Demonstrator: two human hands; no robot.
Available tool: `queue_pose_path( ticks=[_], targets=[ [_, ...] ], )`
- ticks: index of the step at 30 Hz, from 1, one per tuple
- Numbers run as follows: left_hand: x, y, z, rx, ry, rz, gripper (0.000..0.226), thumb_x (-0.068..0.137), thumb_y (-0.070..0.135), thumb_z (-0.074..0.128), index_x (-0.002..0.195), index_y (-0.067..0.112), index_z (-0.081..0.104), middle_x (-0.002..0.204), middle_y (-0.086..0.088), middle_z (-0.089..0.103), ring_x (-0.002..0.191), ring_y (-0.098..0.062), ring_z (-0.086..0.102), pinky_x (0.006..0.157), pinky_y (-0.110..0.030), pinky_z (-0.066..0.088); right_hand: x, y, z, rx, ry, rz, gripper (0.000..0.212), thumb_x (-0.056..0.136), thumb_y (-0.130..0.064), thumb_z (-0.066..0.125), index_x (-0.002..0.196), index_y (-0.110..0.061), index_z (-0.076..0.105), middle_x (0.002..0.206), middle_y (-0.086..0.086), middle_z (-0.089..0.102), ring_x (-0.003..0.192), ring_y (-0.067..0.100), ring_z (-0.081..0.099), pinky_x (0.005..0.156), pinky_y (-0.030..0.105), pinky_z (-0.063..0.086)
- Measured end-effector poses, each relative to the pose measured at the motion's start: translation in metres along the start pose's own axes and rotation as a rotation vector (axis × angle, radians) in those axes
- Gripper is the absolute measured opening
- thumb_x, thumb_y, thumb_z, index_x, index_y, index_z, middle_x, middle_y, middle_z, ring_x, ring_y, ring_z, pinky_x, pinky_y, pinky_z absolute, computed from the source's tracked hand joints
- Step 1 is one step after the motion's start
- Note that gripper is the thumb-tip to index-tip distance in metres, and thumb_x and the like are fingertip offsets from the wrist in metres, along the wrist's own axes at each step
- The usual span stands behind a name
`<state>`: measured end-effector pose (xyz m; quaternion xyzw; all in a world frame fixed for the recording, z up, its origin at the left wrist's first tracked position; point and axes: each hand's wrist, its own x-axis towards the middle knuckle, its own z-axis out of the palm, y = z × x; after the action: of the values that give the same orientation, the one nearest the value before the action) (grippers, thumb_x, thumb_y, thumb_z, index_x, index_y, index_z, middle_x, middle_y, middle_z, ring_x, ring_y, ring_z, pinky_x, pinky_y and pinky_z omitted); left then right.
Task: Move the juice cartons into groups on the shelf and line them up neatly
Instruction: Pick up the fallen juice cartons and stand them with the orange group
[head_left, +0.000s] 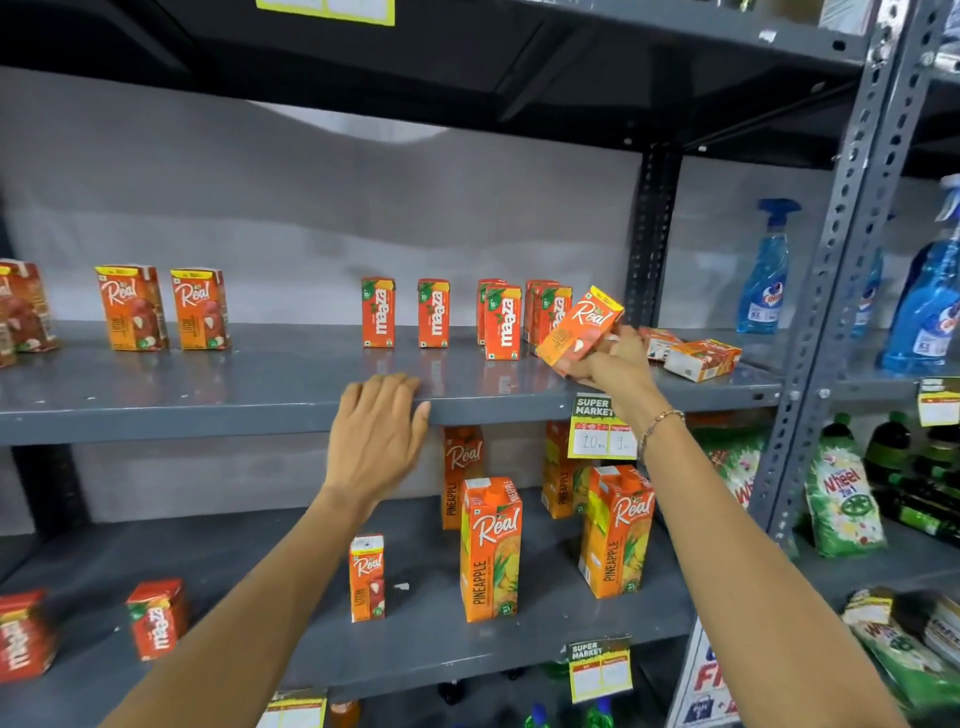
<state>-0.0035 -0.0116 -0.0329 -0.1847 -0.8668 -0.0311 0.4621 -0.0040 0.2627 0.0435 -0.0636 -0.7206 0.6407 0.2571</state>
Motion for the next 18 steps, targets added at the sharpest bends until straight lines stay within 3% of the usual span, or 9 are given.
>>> queue_pose_path(
  ticks=[3,6,11,18],
  targets=[
    [-0.012,-0.038,-0.009,0.035,0.038,-0.033,0.042,0.096,0.034,0.032,0.104,0.007,0.063,0.104,-0.010,0.068,0.096,-0.028,0.063,0.090,-0.037,0.036,-0.017,-0.005,0.027,-0.088,-0.074,-0.007,0.045,0.066,-0.004,0.078,0.099,-0.019,0.053,0.119,0.011,0.065,0.111,0.027,0.061,0.093,0.042,0.051],
    [-0.028,-0.083,-0.022,0.003,0.048,-0.101,0.040,0.097,0.033,0.032,0.102,0.006,0.062,0.102,-0.012,0.067,0.095,-0.029,0.062,0.090,-0.037,0.037,-0.035,-0.012,0.067,-0.079,-0.143,-0.047,0.056,0.067,-0.002,0.078,0.116,-0.014,0.053,0.118,0.006,0.065,0.112,0.025,0.060,0.095,0.046,0.050],
    [-0.061,-0.173,-0.054,0.040,0.017,-0.189,0.043,0.098,0.033,0.029,0.103,0.005,0.061,0.100,-0.013,0.066,0.092,-0.031,0.060,0.093,-0.042,0.040,-0.069,-0.028,0.153,-0.076,-0.273,-0.096,0.053,0.068,0.001,0.077,0.115,-0.013,0.055,0.115,0.005,0.067,0.107,0.022,0.063,0.091,0.041,0.052],
    [-0.103,-0.300,-0.096,0.192,-0.003,-0.210,0.043,0.098,0.031,0.029,0.107,0.007,0.063,0.106,-0.011,0.068,0.099,-0.032,0.061,0.105,-0.042,0.031,-0.113,-0.045,0.285,-0.046,-0.385,-0.107,0.054,0.066,0.005,0.077,0.113,-0.011,0.054,0.106,0.002,0.066,0.102,0.019,0.064,0.090,0.036,0.053]
  ],
)
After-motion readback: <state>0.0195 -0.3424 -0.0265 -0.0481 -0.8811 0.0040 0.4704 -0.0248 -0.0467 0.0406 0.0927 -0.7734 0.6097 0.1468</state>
